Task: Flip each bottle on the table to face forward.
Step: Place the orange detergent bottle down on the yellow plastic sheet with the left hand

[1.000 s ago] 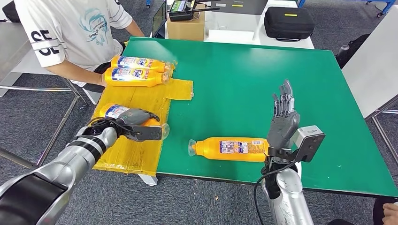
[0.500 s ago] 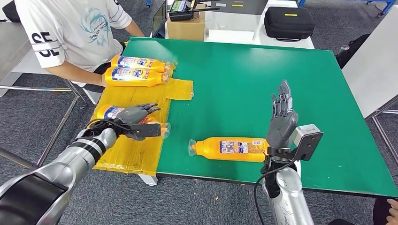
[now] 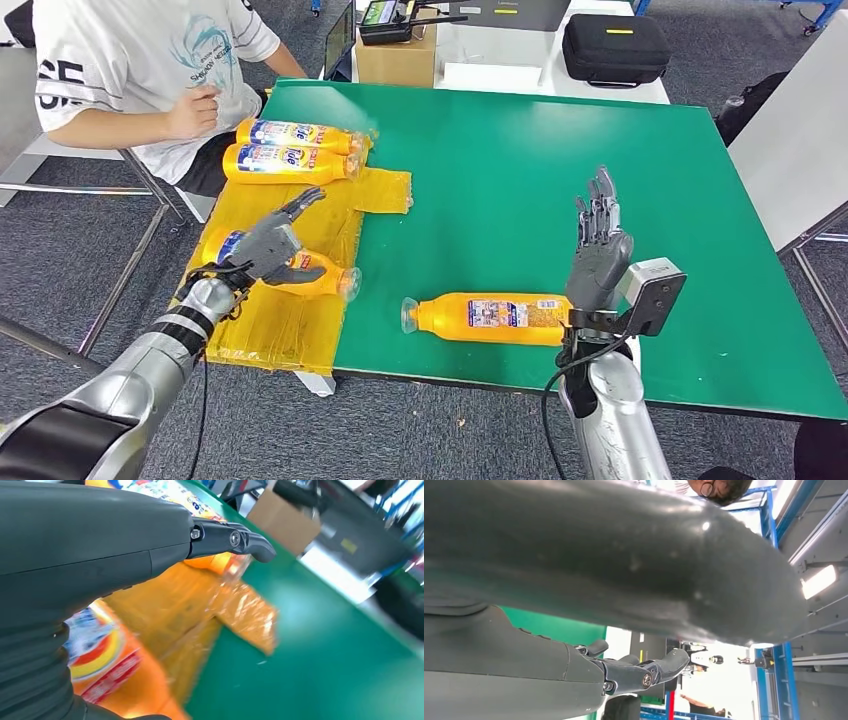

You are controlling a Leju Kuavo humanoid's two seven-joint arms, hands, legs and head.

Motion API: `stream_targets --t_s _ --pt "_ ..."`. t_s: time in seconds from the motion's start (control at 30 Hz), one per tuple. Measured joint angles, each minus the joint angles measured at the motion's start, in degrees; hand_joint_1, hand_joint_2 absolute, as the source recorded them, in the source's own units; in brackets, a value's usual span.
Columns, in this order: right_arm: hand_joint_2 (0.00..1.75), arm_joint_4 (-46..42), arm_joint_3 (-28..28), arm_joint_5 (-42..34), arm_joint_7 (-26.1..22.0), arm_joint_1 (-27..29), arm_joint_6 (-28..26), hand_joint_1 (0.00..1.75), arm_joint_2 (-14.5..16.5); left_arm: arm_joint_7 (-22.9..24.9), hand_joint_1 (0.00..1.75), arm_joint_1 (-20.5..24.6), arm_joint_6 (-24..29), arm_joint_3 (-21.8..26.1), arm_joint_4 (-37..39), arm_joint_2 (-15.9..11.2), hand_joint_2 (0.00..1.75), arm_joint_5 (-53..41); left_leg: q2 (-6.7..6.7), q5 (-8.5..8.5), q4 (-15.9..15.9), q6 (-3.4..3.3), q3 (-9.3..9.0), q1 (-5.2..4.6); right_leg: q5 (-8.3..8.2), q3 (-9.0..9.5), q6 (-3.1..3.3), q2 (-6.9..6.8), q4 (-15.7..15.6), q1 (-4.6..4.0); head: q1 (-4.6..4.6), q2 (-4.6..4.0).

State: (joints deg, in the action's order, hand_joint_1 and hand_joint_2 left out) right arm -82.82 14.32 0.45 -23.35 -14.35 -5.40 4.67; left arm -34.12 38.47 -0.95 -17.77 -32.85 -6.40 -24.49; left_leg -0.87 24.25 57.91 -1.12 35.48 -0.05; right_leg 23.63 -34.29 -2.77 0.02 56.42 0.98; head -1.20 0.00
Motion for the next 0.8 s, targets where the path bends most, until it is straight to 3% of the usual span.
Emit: stream_targets --t_s 0.13,0.23,0.37,0.47,0.63,0.73,0.8 --pt "0.00 0.14 0.33 2.99 2.70 0.41 -1.44 0.00 -0.88 0.95 0.00 -5.94 -9.12 7.16 -9.05 0.75 1.75 14.60 0.02 0.01 0.00 0.00 0.00 0.00 0.00 0.00 0.00 0.02 -0.01 0.00 0.01 -0.01" --pt "0.00 0.46 0.45 4.33 3.62 0.95 -1.85 0.00 -1.65 2.21 0.00 -10.19 -12.43 11.00 -15.24 1.41 1.75 19.96 0.01 0.01 0.00 0.00 0.01 0.00 0.01 -0.01 0.01 0.01 -0.02 0.00 0.02 0.00" --pt "1.75 0.86 0.82 6.81 5.28 1.11 -2.41 0.00 -2.47 4.18 0.00 -13.47 -14.53 13.79 -20.31 2.13 1.75 23.92 0.00 0.01 0.00 0.00 0.00 0.00 0.01 0.00 0.01 0.01 -0.02 0.00 0.01 0.00" --pt "1.75 1.26 1.28 11.68 8.56 1.27 -3.19 0.00 -3.44 7.72 0.00 -15.91 -16.94 15.12 -23.31 3.26 1.75 30.80 0.02 0.01 0.00 0.00 0.00 -0.01 0.00 0.00 0.00 0.02 -0.03 0.00 0.00 -0.01" --pt "1.75 2.08 1.59 15.79 11.01 1.34 -3.54 0.00 -4.35 9.76 0.00 -17.89 -17.08 15.44 -25.56 4.03 1.75 33.86 0.00 0.01 0.00 0.00 0.00 -0.01 0.00 0.00 0.00 0.01 -0.03 0.01 0.01 0.00" --pt "1.75 6.89 2.79 26.77 17.84 0.79 -2.24 0.00 -7.94 14.29 0.00 -23.54 -15.52 14.59 -32.37 6.15 1.75 38.86 -0.05 0.02 0.00 -0.01 0.05 -0.03 0.01 0.00 0.00 -0.03 -0.06 0.02 0.01 0.00" --pt "1.75 9.56 3.64 30.77 20.27 -0.07 -0.60 0.00 -9.64 15.89 0.00 -25.02 -14.62 13.72 -34.43 6.97 1.75 40.31 -0.05 0.03 0.00 -0.02 0.06 -0.04 0.00 0.00 0.00 -0.03 -0.08 0.02 0.00 0.00"
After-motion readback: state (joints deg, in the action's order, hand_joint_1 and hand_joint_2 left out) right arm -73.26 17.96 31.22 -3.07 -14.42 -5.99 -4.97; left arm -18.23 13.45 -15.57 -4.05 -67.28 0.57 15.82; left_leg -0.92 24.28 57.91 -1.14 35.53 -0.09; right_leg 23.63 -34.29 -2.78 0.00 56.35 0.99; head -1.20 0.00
